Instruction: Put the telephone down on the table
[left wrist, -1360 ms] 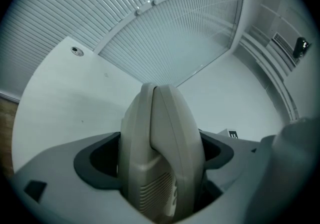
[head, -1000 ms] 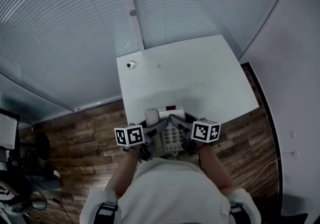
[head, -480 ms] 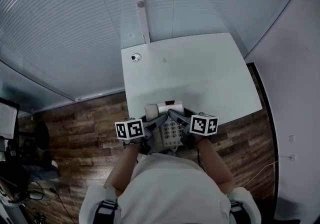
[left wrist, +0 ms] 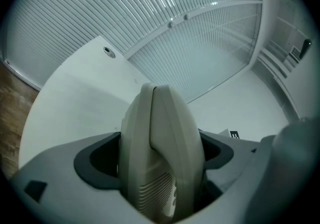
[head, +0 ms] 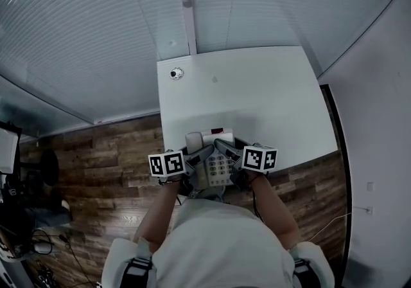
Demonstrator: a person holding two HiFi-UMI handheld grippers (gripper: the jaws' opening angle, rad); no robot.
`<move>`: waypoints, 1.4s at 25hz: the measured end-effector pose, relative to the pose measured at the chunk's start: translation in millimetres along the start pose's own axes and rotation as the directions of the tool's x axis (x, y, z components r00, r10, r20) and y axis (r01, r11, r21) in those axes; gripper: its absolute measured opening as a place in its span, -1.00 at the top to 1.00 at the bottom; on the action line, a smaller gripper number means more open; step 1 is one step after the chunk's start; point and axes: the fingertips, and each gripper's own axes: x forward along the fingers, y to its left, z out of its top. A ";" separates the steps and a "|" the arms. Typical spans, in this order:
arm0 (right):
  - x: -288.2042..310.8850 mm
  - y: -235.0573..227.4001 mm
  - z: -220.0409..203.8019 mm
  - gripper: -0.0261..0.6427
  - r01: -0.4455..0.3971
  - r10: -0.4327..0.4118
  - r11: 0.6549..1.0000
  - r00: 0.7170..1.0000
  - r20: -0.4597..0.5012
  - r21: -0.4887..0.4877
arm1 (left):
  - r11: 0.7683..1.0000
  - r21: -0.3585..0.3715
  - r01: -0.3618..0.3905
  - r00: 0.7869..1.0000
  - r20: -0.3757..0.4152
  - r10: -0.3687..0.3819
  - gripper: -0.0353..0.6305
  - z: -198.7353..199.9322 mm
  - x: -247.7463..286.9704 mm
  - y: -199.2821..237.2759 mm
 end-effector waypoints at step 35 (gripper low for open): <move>60.4 -41.1 0.3 -0.06 0.033 -0.027 0.997 0.997 -0.076 0.076 | 0.986 -0.066 -0.150 0.989 0.001 0.151 -0.40 23.7 21.8 66.4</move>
